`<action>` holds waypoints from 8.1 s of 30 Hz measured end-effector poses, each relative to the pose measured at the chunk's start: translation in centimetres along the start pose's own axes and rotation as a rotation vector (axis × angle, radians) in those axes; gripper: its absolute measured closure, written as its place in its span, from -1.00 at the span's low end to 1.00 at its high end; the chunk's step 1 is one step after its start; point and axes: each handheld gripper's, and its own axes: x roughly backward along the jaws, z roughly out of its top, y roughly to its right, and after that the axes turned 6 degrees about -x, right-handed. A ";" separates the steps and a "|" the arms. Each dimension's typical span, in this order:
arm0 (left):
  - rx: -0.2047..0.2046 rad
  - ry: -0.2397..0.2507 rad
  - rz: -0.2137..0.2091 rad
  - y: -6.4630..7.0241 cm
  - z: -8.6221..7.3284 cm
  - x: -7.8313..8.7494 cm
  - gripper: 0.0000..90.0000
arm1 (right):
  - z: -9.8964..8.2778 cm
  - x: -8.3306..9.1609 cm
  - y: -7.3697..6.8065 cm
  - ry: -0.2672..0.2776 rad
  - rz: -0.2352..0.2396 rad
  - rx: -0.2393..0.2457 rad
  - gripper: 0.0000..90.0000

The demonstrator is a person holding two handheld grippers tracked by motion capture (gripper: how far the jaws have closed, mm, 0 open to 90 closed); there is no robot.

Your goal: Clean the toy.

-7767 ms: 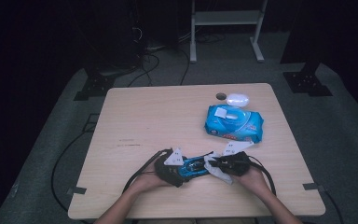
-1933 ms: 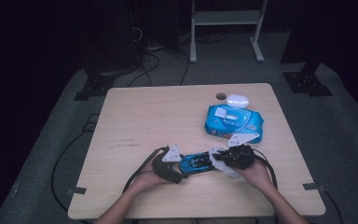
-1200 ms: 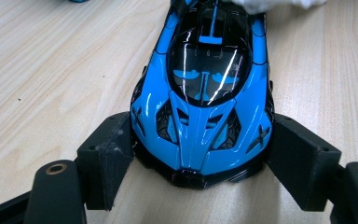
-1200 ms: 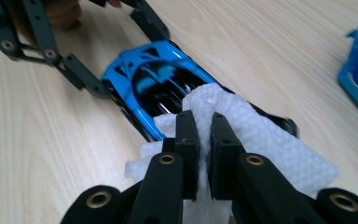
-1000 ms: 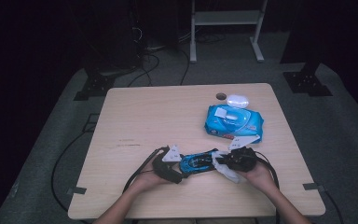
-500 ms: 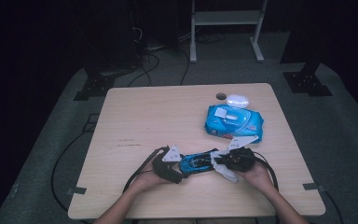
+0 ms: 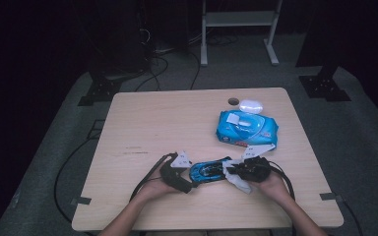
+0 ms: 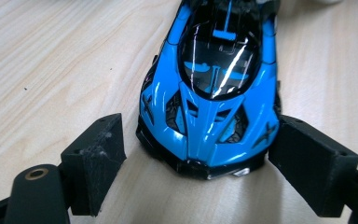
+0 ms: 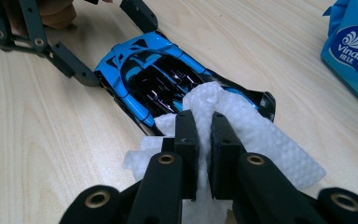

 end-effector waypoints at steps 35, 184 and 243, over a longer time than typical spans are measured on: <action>0.170 0.091 -0.113 -1.7 -0.4 0.5 -0.28 | 2.4 -1.1 4.5 -0.136 0.105 -0.283 0.27; -0.058 0.163 -0.008 0.7 0.2 0.5 0.55 | 5.3 -3.0 -5.2 0.110 0.030 0.133 0.89; -0.092 0.143 0.027 0.1 -0.2 0.7 0.58 | 4.4 -1.0 -1.4 0.131 -0.115 0.078 0.89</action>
